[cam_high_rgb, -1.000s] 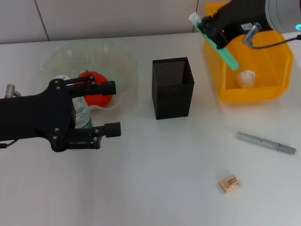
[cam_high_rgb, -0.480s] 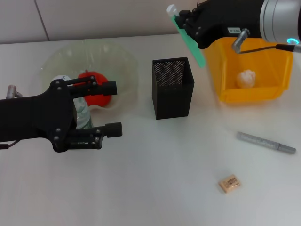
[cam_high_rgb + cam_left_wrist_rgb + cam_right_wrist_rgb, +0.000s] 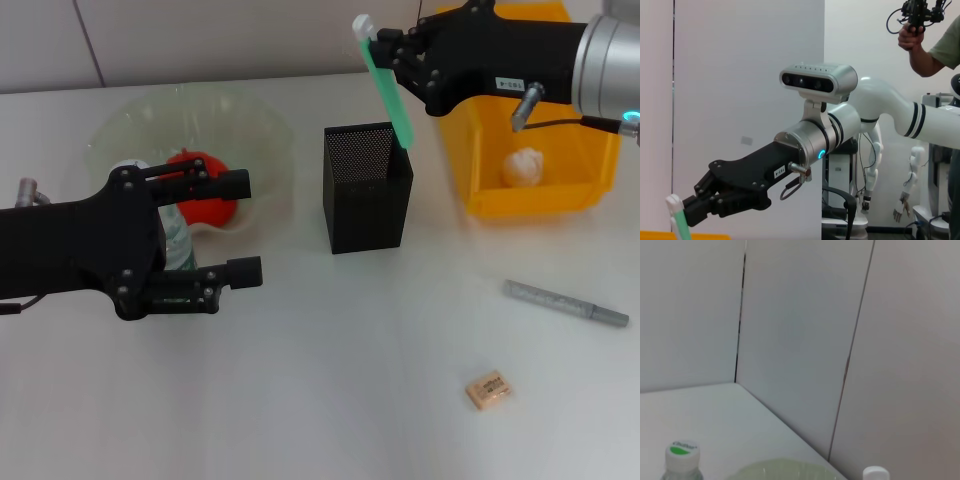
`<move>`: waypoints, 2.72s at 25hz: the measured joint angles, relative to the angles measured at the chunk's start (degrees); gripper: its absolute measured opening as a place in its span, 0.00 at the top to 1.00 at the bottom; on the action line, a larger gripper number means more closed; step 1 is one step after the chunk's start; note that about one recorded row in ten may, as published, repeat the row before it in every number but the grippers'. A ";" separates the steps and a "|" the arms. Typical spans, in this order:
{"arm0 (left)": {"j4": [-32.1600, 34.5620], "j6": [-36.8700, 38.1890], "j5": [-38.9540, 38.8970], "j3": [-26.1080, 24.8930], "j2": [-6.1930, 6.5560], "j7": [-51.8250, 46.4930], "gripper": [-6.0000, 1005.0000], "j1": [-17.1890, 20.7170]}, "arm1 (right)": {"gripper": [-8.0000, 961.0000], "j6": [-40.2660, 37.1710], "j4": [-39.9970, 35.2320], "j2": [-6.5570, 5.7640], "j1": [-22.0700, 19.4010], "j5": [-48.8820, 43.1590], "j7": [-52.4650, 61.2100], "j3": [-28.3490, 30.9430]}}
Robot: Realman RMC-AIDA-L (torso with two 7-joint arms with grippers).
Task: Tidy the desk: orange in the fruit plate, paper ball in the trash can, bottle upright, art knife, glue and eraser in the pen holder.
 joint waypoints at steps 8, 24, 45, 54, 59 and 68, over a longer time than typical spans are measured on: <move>-0.07 -0.03 0.00 0.01 -0.10 0.00 0.22 -0.08 | 0.89 -2.06 7.47 -0.03 -0.11 10.21 -12.00 3.02; -0.09 -0.07 0.22 0.10 -0.17 0.83 0.22 -0.15 | 0.88 -7.69 18.27 -0.16 3.38 15.77 -17.59 10.37; -1.51 -0.45 0.26 0.09 -0.09 2.08 0.22 -0.25 | 0.87 -7.76 27.70 -0.12 5.64 17.44 -22.98 10.36; -1.49 -0.47 0.26 0.09 -0.08 2.18 0.22 -0.26 | 0.86 -7.20 28.64 -0.16 6.07 17.45 -23.02 10.36; -1.49 -0.47 0.26 0.10 -0.08 2.27 0.21 -0.26 | 0.86 -7.02 30.89 -0.16 6.88 17.45 -23.87 11.03; -1.49 -0.47 0.26 0.10 -0.17 2.28 0.21 -0.17 | 0.85 -6.91 32.31 -0.16 7.64 17.44 -24.17 12.81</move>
